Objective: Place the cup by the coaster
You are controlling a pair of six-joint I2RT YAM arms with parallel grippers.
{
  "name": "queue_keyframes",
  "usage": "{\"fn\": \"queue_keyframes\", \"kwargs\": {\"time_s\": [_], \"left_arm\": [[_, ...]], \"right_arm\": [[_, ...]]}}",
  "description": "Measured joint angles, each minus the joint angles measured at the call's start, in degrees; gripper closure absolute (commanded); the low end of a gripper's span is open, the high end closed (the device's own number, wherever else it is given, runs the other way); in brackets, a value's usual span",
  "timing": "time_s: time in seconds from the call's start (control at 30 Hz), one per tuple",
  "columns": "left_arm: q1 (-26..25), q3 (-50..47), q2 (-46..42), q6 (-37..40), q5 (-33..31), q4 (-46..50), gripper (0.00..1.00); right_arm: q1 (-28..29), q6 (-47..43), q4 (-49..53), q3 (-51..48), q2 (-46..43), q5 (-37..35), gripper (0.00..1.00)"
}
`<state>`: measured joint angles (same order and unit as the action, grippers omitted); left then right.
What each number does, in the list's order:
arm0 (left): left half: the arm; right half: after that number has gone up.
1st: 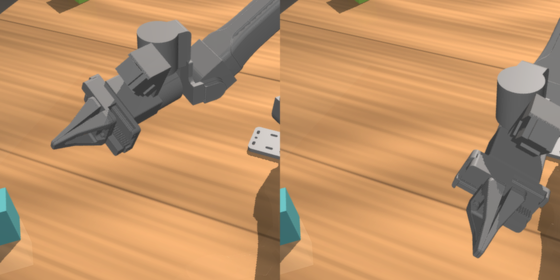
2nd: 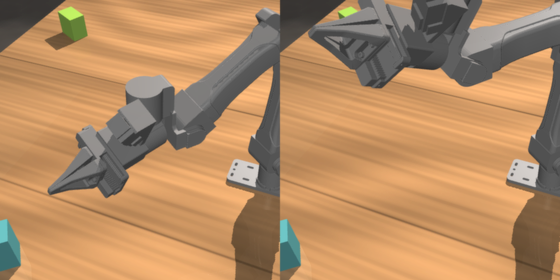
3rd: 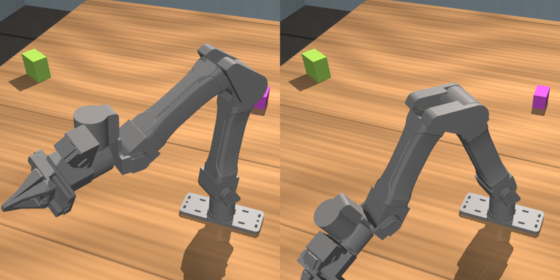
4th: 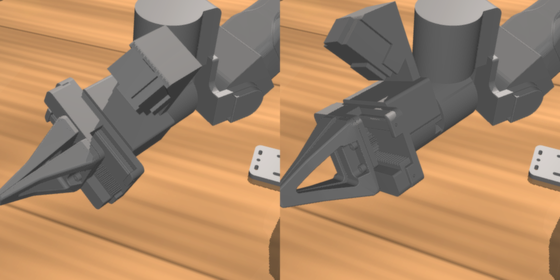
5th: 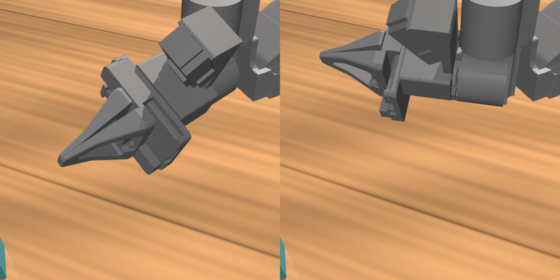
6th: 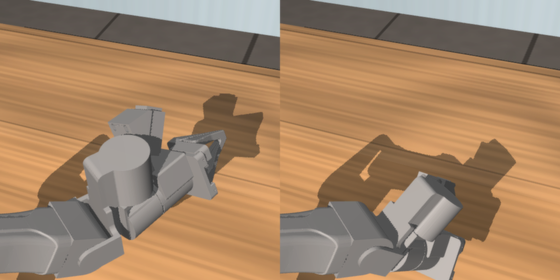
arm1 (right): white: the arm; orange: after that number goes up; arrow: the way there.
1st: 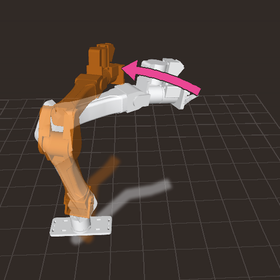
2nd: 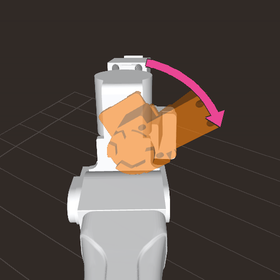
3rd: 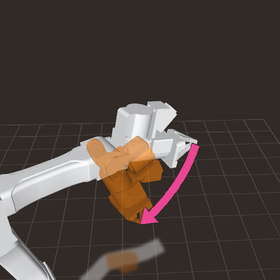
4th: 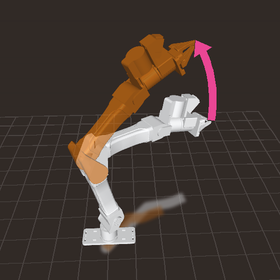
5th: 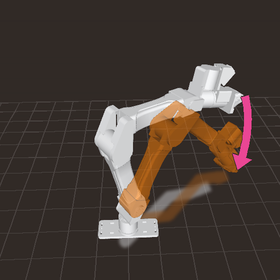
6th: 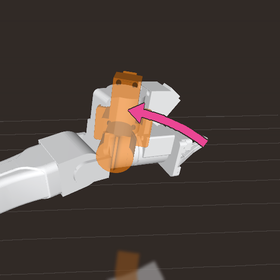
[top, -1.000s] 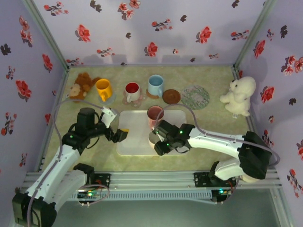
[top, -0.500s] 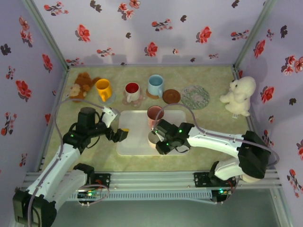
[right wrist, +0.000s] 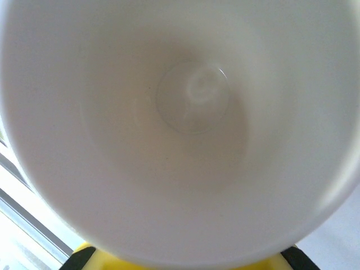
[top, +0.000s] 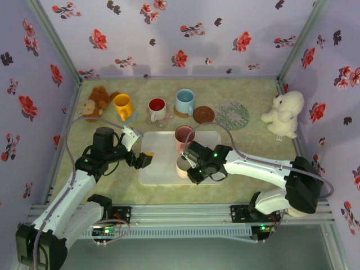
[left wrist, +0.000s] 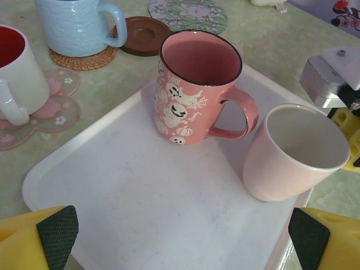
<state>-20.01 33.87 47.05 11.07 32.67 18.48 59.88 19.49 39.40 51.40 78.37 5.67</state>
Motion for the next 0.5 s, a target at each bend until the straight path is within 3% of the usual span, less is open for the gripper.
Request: {"fn": "queue_keyframes", "kwargs": {"time_s": [0.13, 0.5], "left_arm": [[0.0, 0.0, 0.59, -0.02, 0.0, -0.04, 0.01], [0.0, 0.46, 3.04, -0.24, 0.0, -0.46, 0.01]], "right_arm": [[0.0, 0.0, 1.51, 0.0, -1.18, -1.07, 1.0], [-2.25, 0.0, 5.09, 0.0, -7.56, -5.73, 1.0]]}}
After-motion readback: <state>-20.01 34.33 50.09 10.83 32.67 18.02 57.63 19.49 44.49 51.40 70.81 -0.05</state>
